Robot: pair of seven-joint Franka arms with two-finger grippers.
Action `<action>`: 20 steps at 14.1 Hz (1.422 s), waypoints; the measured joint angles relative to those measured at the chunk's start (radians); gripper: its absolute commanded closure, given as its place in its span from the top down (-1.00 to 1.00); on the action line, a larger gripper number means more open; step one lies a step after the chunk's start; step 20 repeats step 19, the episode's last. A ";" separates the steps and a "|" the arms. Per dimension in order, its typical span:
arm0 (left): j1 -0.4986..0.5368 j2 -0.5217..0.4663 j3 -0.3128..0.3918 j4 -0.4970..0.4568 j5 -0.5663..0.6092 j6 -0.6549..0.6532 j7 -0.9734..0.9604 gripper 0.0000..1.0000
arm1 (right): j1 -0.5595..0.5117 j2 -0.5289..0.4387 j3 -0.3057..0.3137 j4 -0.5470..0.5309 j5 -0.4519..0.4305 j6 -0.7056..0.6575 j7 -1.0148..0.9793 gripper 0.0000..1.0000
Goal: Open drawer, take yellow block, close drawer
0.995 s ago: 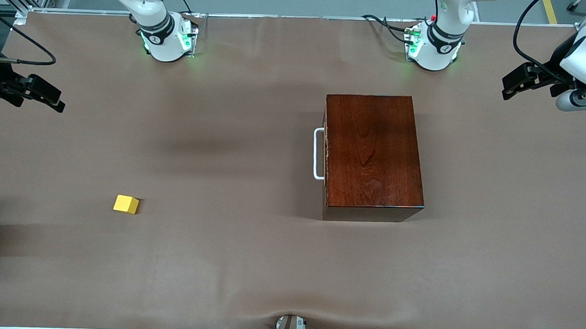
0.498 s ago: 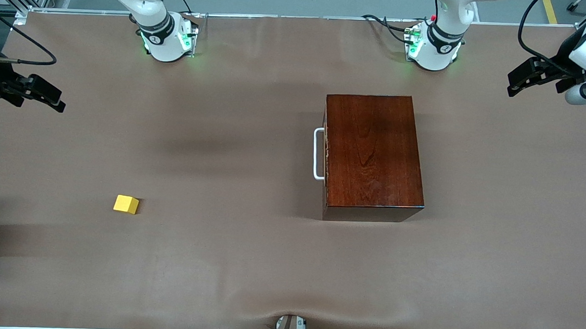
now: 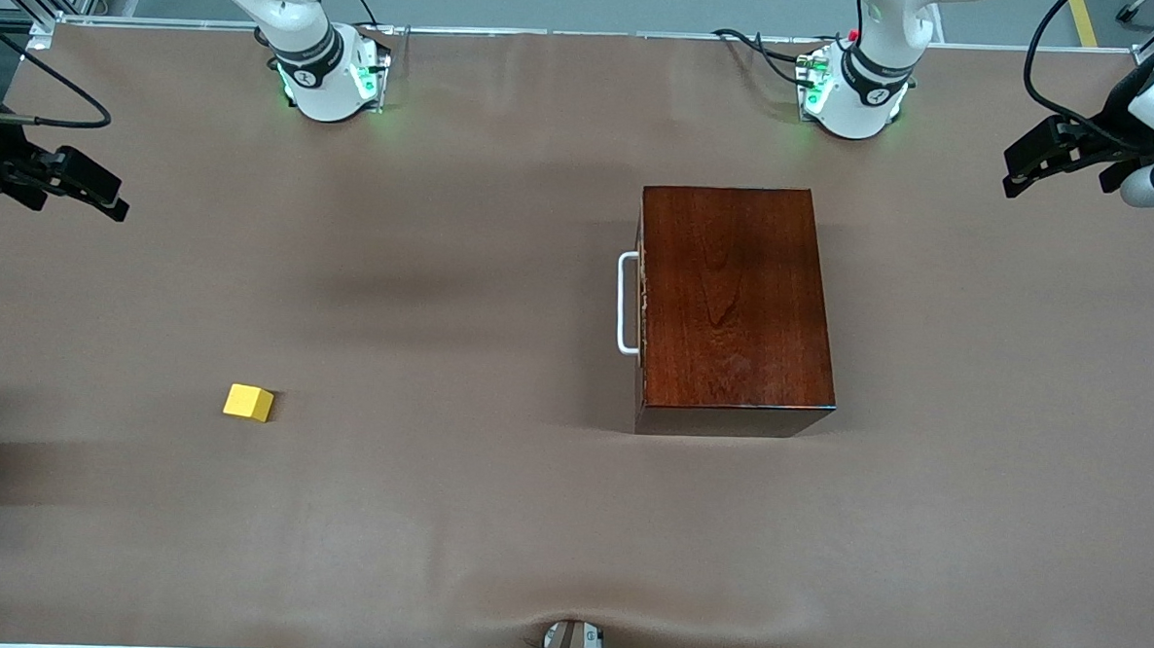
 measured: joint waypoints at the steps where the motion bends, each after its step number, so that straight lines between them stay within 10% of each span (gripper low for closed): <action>1: 0.001 0.000 0.000 0.000 0.000 0.000 0.008 1.00 | 0.000 0.000 0.000 0.000 0.000 0.000 0.000 1.00; 20: 0.001 0.004 -0.005 0.001 0.000 0.010 0.028 1.00 | -0.001 0.004 -0.005 0.000 0.000 -0.013 0.000 1.00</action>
